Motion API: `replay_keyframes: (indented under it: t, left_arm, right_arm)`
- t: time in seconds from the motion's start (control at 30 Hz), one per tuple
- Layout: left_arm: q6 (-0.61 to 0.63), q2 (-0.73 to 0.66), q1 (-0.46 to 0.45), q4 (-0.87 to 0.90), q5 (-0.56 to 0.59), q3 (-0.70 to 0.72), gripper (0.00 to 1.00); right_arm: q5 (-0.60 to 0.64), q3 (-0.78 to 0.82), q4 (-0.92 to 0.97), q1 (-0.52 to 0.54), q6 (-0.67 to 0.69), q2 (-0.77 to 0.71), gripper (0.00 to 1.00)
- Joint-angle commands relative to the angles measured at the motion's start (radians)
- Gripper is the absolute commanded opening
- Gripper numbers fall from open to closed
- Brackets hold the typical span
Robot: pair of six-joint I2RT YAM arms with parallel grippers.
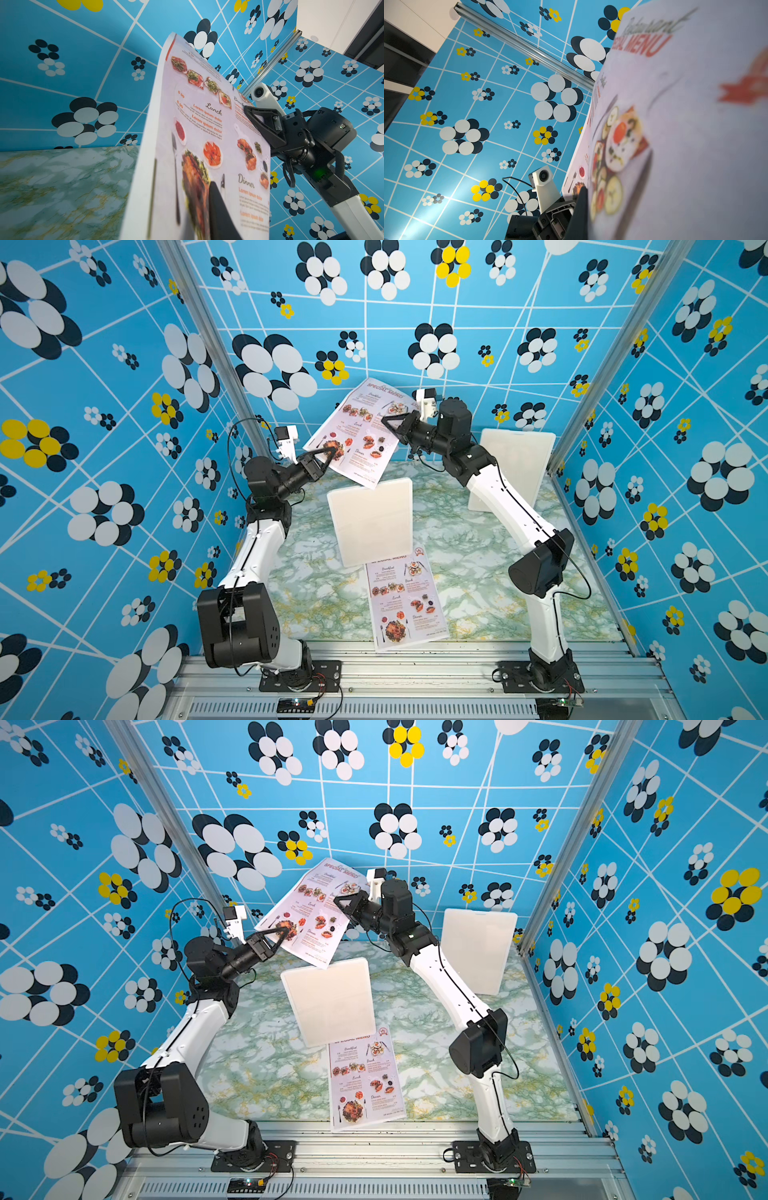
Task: Insert the menus into the narrow rack
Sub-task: Insert the menu into the narrow rack.
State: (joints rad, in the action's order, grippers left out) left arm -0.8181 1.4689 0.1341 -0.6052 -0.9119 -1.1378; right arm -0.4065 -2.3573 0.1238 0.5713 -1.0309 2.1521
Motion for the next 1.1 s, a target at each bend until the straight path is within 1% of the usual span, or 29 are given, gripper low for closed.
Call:
replay_keyframes:
  t: [0.0,0.17,0.3,0.37,0.47,0.6,0.97,1.07]
  left_arm:
    - [0.036,-0.029,0.010,-0.007,0.004,0.008,0.18]
    - [0.036,-0.021,0.010,-0.032,0.008,0.016,0.19]
    - [0.043,-0.019,0.012,-0.036,0.011,0.019,0.20]
    - [0.045,-0.018,0.010,-0.037,0.014,0.019,0.22]
    - [0.041,-0.013,0.010,-0.047,0.013,0.018,0.27]
    - [0.034,-0.008,0.010,-0.062,0.013,0.017,0.29]
    - [0.013,0.017,0.010,-0.117,0.008,0.015,0.36]
    - [0.017,0.024,0.009,-0.124,0.008,0.016,0.36]
  right_arm:
    - [-0.025,-0.052,0.033,0.006,0.031,0.050,0.01]
    - [-0.016,-0.097,0.057,0.004,0.070,0.074,0.01]
    - [-0.026,-0.132,0.065,-0.001,0.068,0.099,0.00]
    - [-0.033,-0.134,0.051,-0.004,0.068,0.105,0.00]
    - [-0.041,-0.134,0.036,-0.007,0.070,0.107,0.00]
    - [-0.047,-0.135,0.025,-0.013,0.080,0.109,0.00]
    - [-0.091,-0.137,-0.089,-0.036,0.105,0.147,0.00]
    - [-0.114,-0.139,-0.110,-0.043,0.110,0.158,0.00]
